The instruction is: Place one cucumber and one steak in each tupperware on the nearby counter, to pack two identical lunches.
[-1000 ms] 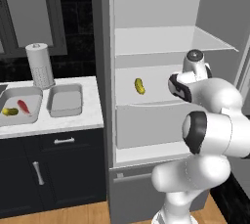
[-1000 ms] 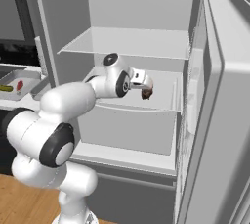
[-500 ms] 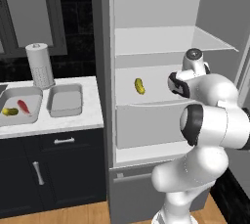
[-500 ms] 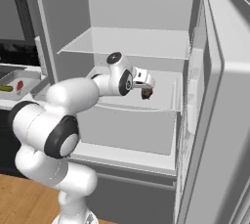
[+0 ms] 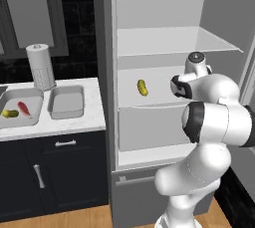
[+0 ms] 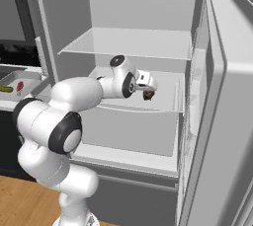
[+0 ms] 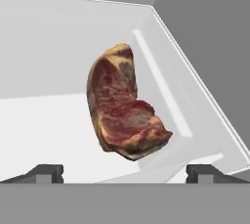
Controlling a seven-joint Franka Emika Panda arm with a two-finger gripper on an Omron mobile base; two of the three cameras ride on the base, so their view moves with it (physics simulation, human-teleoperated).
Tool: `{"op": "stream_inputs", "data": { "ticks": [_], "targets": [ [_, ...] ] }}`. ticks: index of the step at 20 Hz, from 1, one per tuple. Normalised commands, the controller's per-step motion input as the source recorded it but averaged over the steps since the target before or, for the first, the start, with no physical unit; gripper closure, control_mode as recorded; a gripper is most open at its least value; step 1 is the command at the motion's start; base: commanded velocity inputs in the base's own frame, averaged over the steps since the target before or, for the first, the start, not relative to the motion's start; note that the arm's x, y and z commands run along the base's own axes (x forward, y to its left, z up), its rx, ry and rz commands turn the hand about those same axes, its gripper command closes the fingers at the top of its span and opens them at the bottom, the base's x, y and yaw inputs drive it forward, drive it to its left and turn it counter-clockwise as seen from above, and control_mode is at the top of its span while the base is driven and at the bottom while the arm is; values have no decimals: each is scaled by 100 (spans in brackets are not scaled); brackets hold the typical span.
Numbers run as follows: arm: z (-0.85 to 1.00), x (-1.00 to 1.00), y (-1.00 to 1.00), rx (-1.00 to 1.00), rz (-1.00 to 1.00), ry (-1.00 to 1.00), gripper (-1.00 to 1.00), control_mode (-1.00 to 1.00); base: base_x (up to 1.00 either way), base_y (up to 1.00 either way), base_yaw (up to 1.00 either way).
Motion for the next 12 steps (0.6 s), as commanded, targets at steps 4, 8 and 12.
{"op": "stream_inputs", "data": {
  "ticks": [4,8,12],
  "targets": [
    [-6,11,-11,0,0,0,-100,-100,0,0,0],
    [-1,9,-12,0,0,0,-100,-100,0,0,0],
    [-10,8,-9,0,0,0,-100,-100,0,0,0]
  ]
}}
